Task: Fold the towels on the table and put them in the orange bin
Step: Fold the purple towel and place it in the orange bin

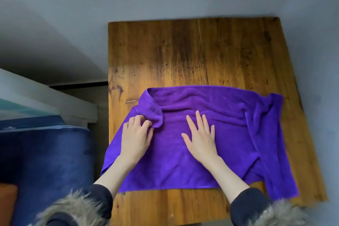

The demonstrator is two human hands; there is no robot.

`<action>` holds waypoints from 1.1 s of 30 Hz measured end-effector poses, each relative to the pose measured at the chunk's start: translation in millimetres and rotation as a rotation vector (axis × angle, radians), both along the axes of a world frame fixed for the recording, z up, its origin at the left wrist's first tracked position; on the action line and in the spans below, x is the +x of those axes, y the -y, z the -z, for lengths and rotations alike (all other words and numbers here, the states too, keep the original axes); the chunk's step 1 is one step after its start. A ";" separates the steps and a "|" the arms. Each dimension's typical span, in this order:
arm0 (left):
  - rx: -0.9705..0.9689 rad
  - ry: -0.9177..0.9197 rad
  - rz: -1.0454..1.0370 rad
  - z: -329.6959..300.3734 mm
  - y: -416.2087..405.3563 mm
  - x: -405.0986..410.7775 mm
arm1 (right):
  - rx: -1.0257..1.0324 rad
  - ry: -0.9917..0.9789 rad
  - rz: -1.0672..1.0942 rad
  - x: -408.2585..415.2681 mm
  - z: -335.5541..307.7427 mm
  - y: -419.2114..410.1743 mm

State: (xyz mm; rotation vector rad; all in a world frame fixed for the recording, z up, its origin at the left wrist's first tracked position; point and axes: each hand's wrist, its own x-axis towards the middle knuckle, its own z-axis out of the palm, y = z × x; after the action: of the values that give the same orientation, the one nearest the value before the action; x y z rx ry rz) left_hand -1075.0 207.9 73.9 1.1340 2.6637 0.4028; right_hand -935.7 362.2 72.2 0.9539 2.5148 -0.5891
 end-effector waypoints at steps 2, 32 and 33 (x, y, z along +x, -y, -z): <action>0.148 0.111 -0.132 -1.8 3.4 -12.1 | 0.029 0.017 0.022 0.1 3.7 8.1; -0.210 -0.063 0.208 37.7 -5.3 -122.5 | 0.231 -0.024 -0.145 -127.0 24.7 -5.9; -0.185 -0.071 0.198 36.7 -3.1 -118.2 | 0.225 -0.047 -0.138 -125.9 24.1 -4.7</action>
State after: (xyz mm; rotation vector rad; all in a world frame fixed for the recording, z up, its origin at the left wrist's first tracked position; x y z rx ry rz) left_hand -1193.2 211.0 37.1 1.3575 2.5510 0.0804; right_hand -1061.6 366.9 48.1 0.8406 2.7044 -0.2949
